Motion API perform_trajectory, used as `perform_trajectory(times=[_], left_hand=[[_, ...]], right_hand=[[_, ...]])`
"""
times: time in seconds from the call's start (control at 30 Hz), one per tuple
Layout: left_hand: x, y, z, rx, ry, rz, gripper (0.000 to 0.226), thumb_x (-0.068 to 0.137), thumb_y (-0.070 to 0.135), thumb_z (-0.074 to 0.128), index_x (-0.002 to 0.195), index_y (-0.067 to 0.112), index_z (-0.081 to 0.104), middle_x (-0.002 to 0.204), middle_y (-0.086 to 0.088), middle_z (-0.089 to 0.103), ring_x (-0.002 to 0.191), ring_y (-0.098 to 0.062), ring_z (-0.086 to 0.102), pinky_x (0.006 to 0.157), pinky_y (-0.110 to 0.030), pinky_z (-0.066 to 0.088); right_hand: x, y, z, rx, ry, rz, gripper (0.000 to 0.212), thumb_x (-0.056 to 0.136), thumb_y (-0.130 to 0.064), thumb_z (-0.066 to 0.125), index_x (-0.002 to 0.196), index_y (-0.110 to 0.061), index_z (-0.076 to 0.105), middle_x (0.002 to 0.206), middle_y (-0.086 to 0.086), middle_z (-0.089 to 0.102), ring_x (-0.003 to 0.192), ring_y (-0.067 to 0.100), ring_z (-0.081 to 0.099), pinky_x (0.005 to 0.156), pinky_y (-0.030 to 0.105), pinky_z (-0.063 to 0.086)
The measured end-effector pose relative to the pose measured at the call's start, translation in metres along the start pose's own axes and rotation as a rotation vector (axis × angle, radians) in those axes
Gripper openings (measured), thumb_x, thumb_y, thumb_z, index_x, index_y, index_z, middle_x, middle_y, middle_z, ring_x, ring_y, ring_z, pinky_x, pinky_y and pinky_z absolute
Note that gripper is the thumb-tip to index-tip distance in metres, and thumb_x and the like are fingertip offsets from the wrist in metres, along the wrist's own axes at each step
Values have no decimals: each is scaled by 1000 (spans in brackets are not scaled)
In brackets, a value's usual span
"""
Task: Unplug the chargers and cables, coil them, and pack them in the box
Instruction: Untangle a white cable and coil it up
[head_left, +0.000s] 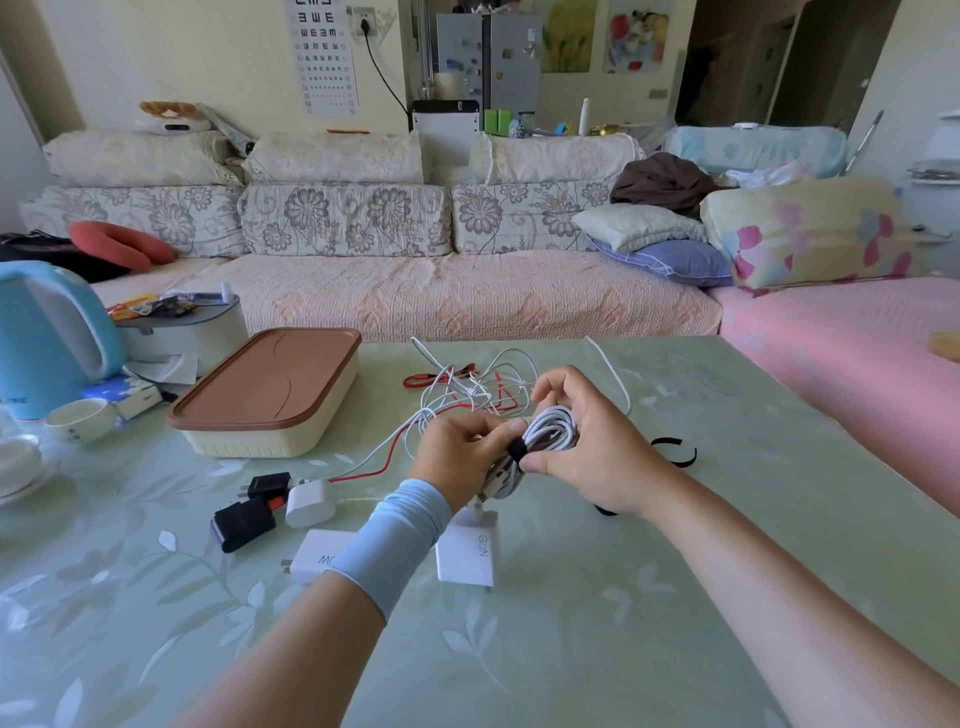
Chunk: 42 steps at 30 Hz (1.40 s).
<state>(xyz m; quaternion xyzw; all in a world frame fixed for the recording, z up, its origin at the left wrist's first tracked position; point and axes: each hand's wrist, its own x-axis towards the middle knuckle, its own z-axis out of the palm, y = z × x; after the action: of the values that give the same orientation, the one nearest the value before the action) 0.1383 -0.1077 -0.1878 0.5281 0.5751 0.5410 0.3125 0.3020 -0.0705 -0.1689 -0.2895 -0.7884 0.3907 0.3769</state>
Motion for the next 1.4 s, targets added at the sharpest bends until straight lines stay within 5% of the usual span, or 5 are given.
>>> perform_trajectory(times=[0.23,0.4,0.57,0.8,1.4], left_hand=[[-2,7,-23,161,-376,14,13,80,19,77,93,21,76,85,-4,73,76,-8,59,82,-28,52],[3,2,-23,120,-398,-91,16,88,17,68,101,10,73,84,-7,65,75,-17,51,75,-34,47],[6,0,-29,-189,-327,-329,13,94,10,58,100,4,69,85,-11,63,69,-19,59,77,-41,60],[2,-1,-31,-515,-339,-473,25,99,12,47,110,-9,57,80,-12,67,62,-21,59,72,-43,59],[2,5,-21,-496,-250,-645,19,97,20,55,89,5,63,74,-9,65,55,-17,50,45,-21,49]], right_hand=[[3,3,1,75,37,90,63,72,6,81,116,-18,43,96,7,61,70,4,58,63,16,45],[9,6,6,202,43,192,56,79,3,75,121,-21,46,110,8,62,77,6,59,58,17,45],[12,3,-4,263,135,284,44,73,-29,57,116,-21,52,106,2,63,82,14,58,64,24,40],[2,8,0,-82,13,23,42,74,10,66,93,-27,61,90,-1,65,65,13,56,63,22,45],[18,5,1,-773,184,-578,7,73,-28,82,74,-28,75,89,-2,51,86,20,48,80,36,36]])
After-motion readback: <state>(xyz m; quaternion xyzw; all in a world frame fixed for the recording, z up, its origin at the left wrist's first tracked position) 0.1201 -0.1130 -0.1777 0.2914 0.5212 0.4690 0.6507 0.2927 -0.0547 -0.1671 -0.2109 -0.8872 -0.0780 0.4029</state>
